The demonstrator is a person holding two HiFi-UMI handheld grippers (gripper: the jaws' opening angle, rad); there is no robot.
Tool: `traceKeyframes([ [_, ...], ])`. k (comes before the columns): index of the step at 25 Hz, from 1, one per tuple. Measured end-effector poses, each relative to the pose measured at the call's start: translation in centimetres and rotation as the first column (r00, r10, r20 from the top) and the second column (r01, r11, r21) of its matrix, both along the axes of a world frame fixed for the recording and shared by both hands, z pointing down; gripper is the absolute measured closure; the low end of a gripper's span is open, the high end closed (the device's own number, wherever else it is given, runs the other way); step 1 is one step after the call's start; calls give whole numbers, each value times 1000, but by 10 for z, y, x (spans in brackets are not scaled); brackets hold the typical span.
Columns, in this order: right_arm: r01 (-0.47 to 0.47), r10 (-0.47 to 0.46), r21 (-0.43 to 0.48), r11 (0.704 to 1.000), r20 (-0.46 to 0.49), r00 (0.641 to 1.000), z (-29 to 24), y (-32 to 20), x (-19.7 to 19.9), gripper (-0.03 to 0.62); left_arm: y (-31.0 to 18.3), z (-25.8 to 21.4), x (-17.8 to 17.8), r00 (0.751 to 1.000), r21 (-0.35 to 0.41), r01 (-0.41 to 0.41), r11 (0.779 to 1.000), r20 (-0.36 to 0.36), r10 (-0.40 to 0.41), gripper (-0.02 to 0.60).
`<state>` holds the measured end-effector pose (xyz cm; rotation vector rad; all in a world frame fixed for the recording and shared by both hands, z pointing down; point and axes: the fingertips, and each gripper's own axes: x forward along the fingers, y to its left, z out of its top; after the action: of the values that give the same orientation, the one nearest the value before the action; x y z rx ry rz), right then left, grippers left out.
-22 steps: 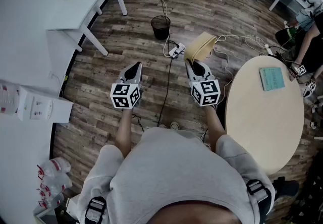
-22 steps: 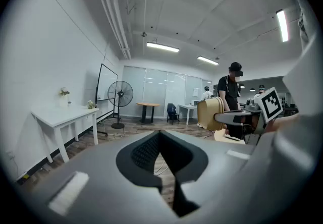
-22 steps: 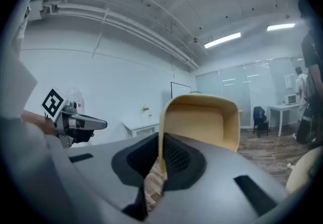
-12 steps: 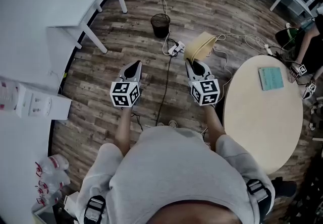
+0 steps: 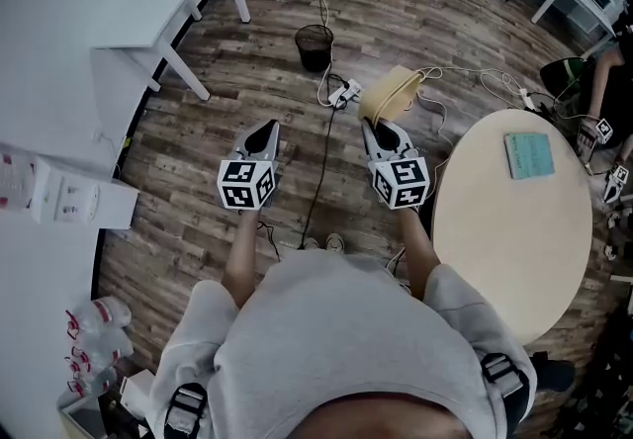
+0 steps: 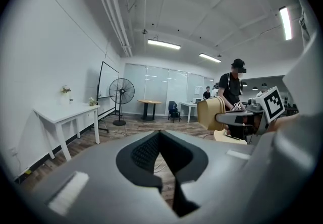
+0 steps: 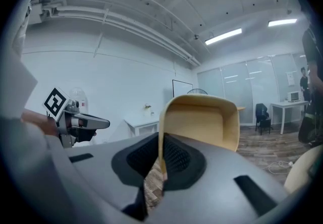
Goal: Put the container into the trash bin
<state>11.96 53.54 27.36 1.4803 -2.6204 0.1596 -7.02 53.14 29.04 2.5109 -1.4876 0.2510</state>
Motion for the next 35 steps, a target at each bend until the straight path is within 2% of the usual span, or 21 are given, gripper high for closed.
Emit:
traceKeyframes([
  [7, 18, -18, -18, 1000, 0, 1000, 9, 4, 11, 565, 8, 7, 12, 1000, -15, 17, 1000, 9, -17, 571],
  [19, 39, -40, -39, 998, -5, 999, 24, -8, 12, 565, 1, 26, 13, 999, -45, 36, 998, 10, -35, 571],
  [27, 42, -43, -54, 998, -18, 999, 32, -39, 6, 565, -32, 33, 13, 1000, -56, 20, 998, 1, -20, 571],
  [35, 40, -43, -81, 996, -35, 998, 48, -93, 0, 565, -90, 48, 16, 1000, -78, -6, 997, -13, 5, 571],
])
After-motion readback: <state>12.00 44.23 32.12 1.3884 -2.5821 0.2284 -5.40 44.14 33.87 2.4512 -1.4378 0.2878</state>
